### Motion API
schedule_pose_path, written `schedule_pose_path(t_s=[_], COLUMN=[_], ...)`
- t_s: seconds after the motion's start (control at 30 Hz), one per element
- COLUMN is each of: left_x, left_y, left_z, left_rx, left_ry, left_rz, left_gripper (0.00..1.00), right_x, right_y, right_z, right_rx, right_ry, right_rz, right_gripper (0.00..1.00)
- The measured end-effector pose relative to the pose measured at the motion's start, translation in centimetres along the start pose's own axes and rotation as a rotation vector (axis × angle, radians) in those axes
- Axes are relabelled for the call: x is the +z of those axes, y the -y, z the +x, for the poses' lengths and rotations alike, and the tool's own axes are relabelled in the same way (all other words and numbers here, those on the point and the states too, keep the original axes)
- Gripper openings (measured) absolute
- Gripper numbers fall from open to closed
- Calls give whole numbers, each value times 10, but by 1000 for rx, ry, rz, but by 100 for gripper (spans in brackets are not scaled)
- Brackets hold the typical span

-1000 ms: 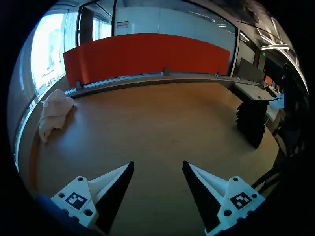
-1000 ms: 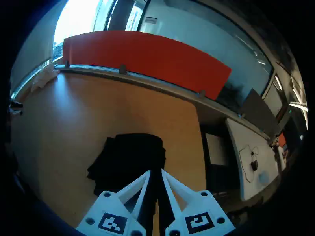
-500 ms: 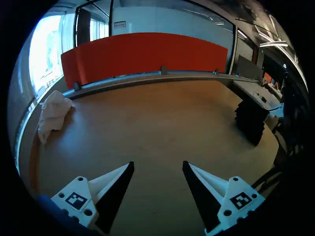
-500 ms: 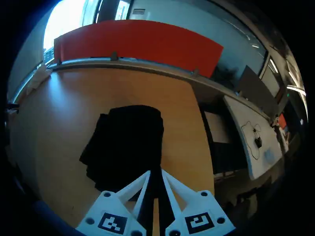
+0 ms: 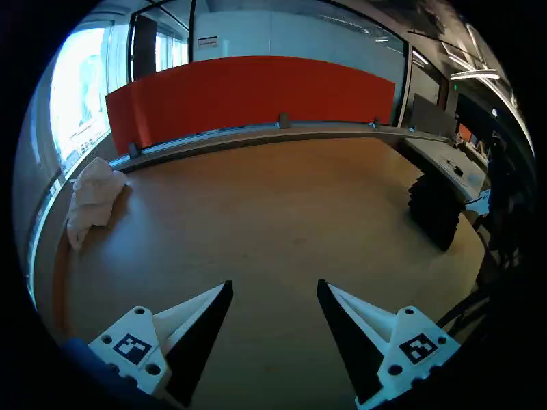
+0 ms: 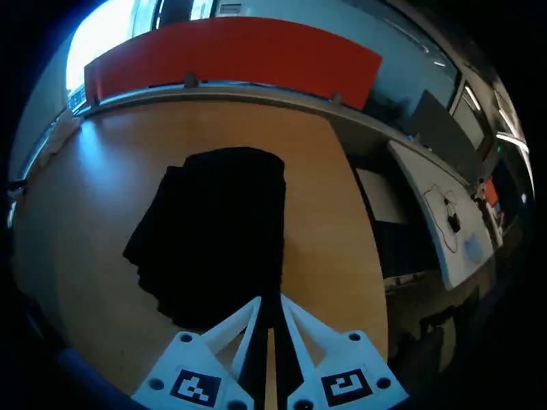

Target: Fold towel

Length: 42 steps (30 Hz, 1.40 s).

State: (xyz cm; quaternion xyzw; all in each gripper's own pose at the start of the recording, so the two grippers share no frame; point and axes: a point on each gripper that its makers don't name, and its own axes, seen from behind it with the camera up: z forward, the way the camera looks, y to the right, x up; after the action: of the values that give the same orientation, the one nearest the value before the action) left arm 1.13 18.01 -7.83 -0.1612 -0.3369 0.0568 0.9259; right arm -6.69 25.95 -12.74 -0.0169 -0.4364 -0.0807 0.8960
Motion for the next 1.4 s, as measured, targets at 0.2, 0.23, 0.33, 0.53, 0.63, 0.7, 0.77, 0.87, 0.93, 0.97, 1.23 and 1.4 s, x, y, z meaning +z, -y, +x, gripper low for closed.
schedule_pose_path(t_s=[0.2, 0.23, 0.33, 0.53, 0.63, 0.7, 0.77, 0.87, 0.93, 0.97, 1.23, 1.4], left_x=[-2, -2, -3, -4, -5, -5, -6, -6, -6, -6, -10, -14], left_y=[1, 1, 3, 5, 6, 7, 7, 8, 7, 7, 7, 10], left_z=[-1, -1, -1, -2, -2, -2, -2, -1, -1, -1, 0, 1], left_rx=[-1, -1, -3, -6, -7, -9, -11, -13, -13, -13, -11, -14], left_ry=[0, 0, 0, 0, -2, -3, -5, -7, -8, -8, -17, -25], left_rz=[3, 4, 6, 9, 10, 11, 10, 8, 7, 6, 0, 3], left_gripper=[91, 91, 91, 91, 91, 91, 91, 91, 91, 91, 91, 91], right_x=[4, 5, 6, 5, 2, -1, -4, -9, -12, -13, -21, -25], right_y=[-1, -1, -1, 2, 3, 2, 2, 4, 5, 5, 15, 17], right_z=[0, 0, -1, 0, 1, 1, 0, 1, 3, 4, 10, 13], right_rx=[7, 7, 7, 16, 25, 31, 35, 35, 32, 31, 38, 35], right_ry=[2, 3, 7, 1, -10, -18, -23, -37, -48, -53, -88, -100], right_rz=[-15, -16, -20, -26, -32, -38, -44, -49, -55, -58, -52, -56], right_gripper=[4, 4, 4, 8, 22, 33, 43, 55, 65, 70, 93, 100])
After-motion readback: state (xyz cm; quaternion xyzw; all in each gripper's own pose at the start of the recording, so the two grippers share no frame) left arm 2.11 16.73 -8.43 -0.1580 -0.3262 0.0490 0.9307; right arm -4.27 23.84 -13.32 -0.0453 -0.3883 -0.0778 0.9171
